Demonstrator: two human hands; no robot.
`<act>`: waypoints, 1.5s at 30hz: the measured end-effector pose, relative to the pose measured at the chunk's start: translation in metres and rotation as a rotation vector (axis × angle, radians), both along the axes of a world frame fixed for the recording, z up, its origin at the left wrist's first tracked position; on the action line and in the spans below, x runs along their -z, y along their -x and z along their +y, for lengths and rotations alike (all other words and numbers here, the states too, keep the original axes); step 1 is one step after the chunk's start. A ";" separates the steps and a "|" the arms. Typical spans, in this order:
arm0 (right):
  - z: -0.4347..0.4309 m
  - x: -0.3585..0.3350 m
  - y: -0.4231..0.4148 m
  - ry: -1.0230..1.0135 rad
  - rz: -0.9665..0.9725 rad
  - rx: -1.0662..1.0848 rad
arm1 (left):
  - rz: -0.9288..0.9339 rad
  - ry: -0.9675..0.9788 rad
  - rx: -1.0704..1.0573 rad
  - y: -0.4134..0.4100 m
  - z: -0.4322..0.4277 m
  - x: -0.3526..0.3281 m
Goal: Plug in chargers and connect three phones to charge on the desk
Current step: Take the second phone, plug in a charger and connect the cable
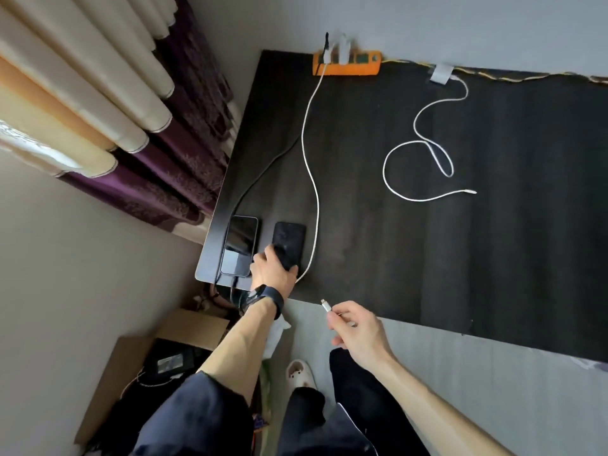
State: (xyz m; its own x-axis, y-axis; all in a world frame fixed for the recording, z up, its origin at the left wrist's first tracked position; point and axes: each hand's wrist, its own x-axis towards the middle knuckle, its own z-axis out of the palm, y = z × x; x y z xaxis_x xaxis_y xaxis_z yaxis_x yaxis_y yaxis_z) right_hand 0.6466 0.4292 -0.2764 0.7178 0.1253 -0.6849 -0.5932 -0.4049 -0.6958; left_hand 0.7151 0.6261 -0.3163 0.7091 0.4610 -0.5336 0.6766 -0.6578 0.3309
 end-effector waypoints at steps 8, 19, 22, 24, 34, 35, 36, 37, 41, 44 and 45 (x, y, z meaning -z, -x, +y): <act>-0.024 0.008 0.007 0.056 -0.018 0.049 | 0.072 -0.085 -0.011 -0.026 -0.018 0.010; 0.017 -0.034 0.054 0.064 -0.140 0.203 | -0.017 1.101 -0.553 0.020 0.061 -0.069; 0.039 -0.048 0.067 0.062 -0.223 0.205 | -0.055 1.259 -0.518 0.047 0.066 -0.092; 0.054 -0.055 0.075 0.033 -0.289 0.253 | -0.144 1.159 -0.581 0.062 0.063 -0.096; 0.086 -0.069 0.050 -0.206 -0.175 0.401 | -0.285 0.907 -0.734 0.108 0.012 -0.082; 0.087 -0.069 0.045 -0.237 -0.147 0.415 | -0.294 0.882 -0.678 0.109 0.008 -0.081; 0.089 -0.070 0.040 -0.258 -0.130 0.420 | -0.308 0.863 -0.621 0.110 0.005 -0.081; 0.091 -0.070 0.036 -0.247 -0.129 0.410 | -0.308 0.841 -0.580 0.111 0.003 -0.079; 0.086 -0.070 0.028 -0.154 -0.198 0.462 | -0.332 0.764 -0.608 0.113 0.009 -0.083; 0.066 -0.062 0.035 0.039 -0.242 0.400 | -0.371 0.793 -0.761 0.108 0.032 -0.082; 0.059 -0.056 0.039 0.112 -0.251 0.333 | -0.366 0.842 -0.786 0.107 0.040 -0.084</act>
State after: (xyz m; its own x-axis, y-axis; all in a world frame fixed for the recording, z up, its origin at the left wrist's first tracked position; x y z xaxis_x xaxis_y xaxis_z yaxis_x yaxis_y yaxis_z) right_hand 0.6075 0.4879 -0.2204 0.8524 -0.2066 -0.4803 -0.5224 -0.3015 -0.7976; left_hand 0.6082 0.6663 -0.2326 0.5633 0.4384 -0.7004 0.5716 0.4053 0.7134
